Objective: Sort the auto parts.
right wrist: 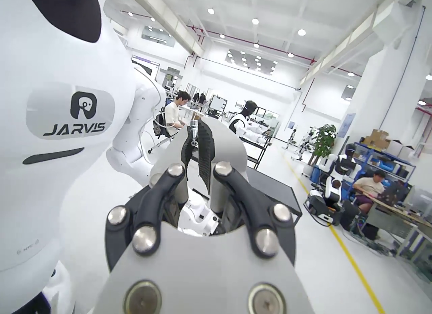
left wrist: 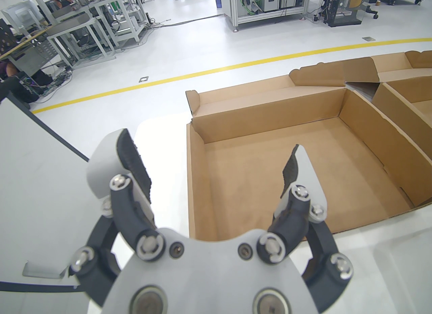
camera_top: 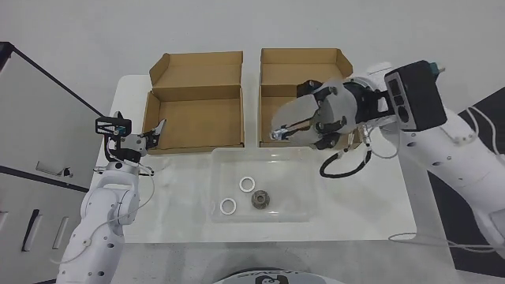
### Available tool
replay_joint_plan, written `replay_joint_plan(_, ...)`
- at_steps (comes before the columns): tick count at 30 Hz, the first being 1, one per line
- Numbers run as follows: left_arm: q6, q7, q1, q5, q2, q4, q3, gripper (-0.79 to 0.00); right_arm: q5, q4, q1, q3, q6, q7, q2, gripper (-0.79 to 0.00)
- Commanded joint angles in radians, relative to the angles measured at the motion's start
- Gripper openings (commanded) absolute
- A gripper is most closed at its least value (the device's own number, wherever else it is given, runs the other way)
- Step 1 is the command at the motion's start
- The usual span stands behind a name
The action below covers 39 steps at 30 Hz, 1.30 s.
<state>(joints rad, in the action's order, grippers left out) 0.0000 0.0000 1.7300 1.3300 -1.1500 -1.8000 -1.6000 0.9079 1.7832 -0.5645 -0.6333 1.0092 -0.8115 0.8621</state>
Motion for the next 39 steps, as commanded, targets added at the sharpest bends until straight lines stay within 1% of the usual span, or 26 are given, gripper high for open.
replay_joint_plan(1,0.000,0.000,0.000,0.000,0.000,0.000,0.000,0.000,0.004,0.003,-0.013,-0.024,-0.002,-0.002,0.013,-0.785)
replay_joint_plan(12,0.000,0.000,0.000,0.000,0.000,0.000,0.000,0.000,0.015,0.019,-0.060,-0.120,0.003,0.003,0.090,-0.785)
replay_joint_plan(24,0.000,0.000,0.000,0.000,0.000,0.000,0.000,0.000,0.056,0.039,-0.134,-0.226,0.003,0.003,0.158,-0.785)
replay_joint_plan(37,0.000,0.000,0.000,0.000,0.000,0.000,0.000,0.000,0.066,0.036,-0.136,-0.226,0.003,0.003,0.161,-0.785)
replay_joint_plan(39,0.000,0.000,0.000,0.000,0.000,0.000,0.000,0.000,0.049,0.057,-0.155,-0.232,-0.014,0.029,0.162,-0.785)
